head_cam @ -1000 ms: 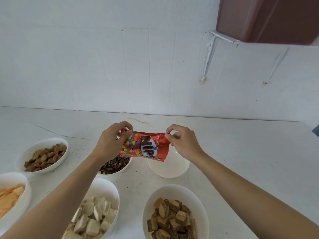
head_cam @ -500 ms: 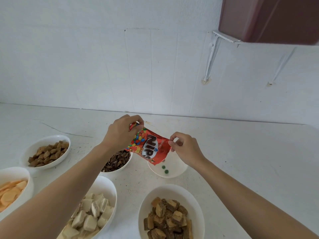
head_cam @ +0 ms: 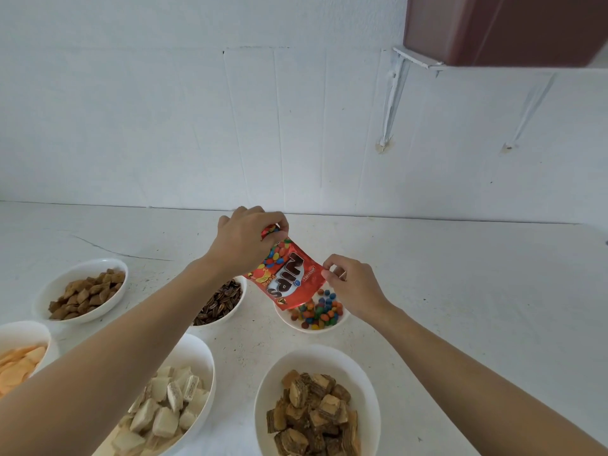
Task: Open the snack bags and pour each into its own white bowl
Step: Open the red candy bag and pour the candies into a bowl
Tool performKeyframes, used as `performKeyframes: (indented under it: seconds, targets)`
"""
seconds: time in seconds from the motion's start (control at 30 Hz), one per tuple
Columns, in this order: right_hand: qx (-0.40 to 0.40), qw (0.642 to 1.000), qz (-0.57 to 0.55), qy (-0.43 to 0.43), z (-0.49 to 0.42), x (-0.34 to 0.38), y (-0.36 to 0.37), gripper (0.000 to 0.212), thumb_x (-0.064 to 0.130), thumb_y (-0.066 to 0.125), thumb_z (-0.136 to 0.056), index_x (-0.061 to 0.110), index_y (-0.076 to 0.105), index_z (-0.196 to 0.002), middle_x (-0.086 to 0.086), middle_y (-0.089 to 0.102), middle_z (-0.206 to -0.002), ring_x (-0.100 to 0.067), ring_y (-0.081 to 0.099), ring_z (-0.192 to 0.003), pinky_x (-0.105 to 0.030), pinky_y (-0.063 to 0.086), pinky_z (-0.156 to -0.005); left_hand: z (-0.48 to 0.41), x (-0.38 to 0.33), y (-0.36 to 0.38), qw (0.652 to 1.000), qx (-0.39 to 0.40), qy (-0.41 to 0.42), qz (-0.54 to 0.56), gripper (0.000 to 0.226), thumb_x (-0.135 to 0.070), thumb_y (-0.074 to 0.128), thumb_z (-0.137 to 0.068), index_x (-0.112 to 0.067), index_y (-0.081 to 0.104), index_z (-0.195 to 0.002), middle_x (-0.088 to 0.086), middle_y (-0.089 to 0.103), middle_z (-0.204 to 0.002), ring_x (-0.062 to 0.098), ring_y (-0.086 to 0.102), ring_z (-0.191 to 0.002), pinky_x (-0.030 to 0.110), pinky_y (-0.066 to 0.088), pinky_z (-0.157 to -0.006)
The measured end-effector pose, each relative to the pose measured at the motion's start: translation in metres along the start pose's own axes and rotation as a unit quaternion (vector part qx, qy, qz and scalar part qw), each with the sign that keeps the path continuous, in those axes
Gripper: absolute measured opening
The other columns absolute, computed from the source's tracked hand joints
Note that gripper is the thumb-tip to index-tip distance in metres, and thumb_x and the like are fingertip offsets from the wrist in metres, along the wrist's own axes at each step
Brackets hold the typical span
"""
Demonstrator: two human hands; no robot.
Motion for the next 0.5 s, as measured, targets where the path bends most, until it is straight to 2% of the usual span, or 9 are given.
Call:
performKeyframes:
  seconds: [0.13,0.3,0.43,0.5]
  targets:
    - [-0.016,1.000,0.008,0.007,0.002,-0.006,0.002,0.008,0.032,0.055,-0.101,0.029,0.061,-0.105,0.000,0.072,-0.108,-0.014,0.066,-0.089,-0.028,0.056,-0.082,-0.006,-0.011,-0.001,1.000,0.004,0.019,-0.018,0.012,-0.035,0.054,-0.099,-0.032,0.065,-0.100,-0.006,0.058,-0.094,0.018,0.047,-0.095,0.044,0.037,-0.090]
    - [-0.041,0.999,0.010,0.009,0.005,-0.010,0.000,0.012,0.028,0.053,-0.102,0.025,0.061,-0.110,-0.001,0.072,-0.111,-0.017,0.069,-0.093,-0.031,0.059,-0.085,-0.014,-0.029,-0.005,0.998,0.011,0.046,-0.032,0.013,-0.034,0.052,-0.100,-0.032,0.065,-0.102,-0.005,0.060,-0.096,0.020,0.047,-0.098,0.039,0.030,-0.086]
    - [-0.073,0.997,0.003,-0.011,0.005,-0.009,-0.004,0.007,0.028,0.054,-0.101,0.024,0.059,-0.104,0.000,0.073,-0.104,-0.012,0.064,-0.082,-0.027,0.058,-0.080,-0.025,-0.047,-0.016,0.995,0.007,0.085,-0.045,0.013,-0.033,0.053,-0.100,-0.031,0.065,-0.099,-0.007,0.060,-0.093,0.020,0.046,-0.098,0.037,0.025,-0.085]
    - [-0.089,0.996,0.005,-0.027,0.006,-0.009,-0.007,0.010,0.033,0.054,-0.101,0.025,0.059,-0.104,0.006,0.070,-0.095,-0.008,0.063,-0.078,-0.026,0.058,-0.079,-0.030,-0.058,-0.022,0.993,0.003,0.109,-0.049,0.013,-0.030,0.053,-0.100,-0.031,0.066,-0.097,-0.008,0.061,-0.092,0.020,0.046,-0.098,0.037,0.025,-0.084]
Point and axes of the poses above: each hand's wrist, its own z-axis away from the middle knuckle, its own y-axis out of the palm, x = y × z, the point moved 1 cm from there along -z, towards the middle knuckle
